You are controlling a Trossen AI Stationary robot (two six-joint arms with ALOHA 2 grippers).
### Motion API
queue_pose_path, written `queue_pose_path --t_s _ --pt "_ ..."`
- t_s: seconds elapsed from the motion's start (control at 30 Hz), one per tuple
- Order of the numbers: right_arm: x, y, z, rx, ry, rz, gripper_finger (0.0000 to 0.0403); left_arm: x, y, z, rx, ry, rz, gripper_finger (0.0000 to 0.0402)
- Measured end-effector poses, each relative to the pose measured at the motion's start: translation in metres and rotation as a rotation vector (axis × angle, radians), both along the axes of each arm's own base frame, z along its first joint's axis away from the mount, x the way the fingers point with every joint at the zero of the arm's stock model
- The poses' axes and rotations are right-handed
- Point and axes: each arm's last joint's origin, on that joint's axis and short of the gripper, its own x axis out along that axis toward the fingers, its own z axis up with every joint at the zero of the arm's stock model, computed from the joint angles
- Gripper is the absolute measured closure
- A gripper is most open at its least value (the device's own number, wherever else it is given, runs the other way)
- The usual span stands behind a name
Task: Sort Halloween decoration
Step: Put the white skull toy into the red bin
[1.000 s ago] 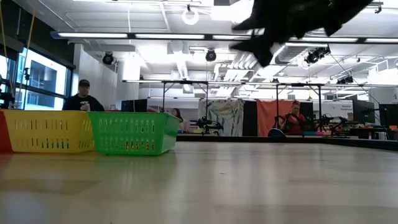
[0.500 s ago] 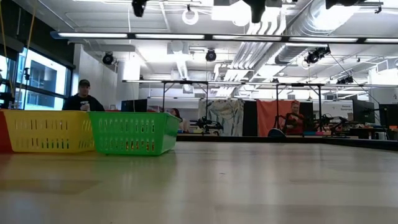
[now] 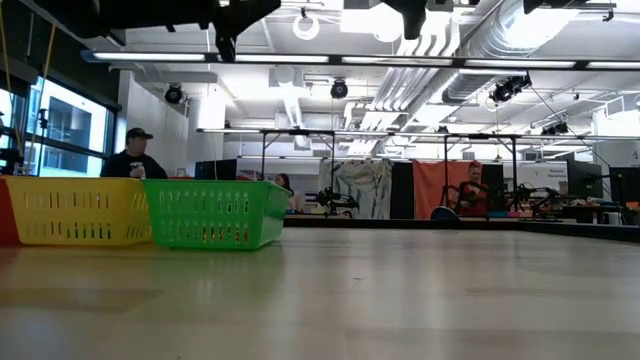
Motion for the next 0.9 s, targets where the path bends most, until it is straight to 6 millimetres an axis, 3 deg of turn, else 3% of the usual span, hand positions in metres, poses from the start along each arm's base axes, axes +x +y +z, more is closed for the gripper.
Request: queue_pose_path --t_s 0.4,0.63,0.77,0.9 --pt "0.0 0.0 -0.001 -0.003 0.009 0.0 0.0208 0.0 0.0 -0.002 0.001 0.018 0.001 0.0261" --pt "0.0 0.0 -0.001 0.003 0.014 0.0 0.0208 0.004 0.003 0.0 -0.127 0.042 0.065 0.0261" --pt "0.0 -0.001 -0.002 0.021 0.024 -0.002 0.0208 0.015 0.018 0.016 -0.157 0.218 0.208 0.0261" --pt "0.0 -0.002 -0.003 -0.024 0.032 -0.009 0.0208 0.019 0.053 0.028 -0.205 0.577 0.416 0.0261"
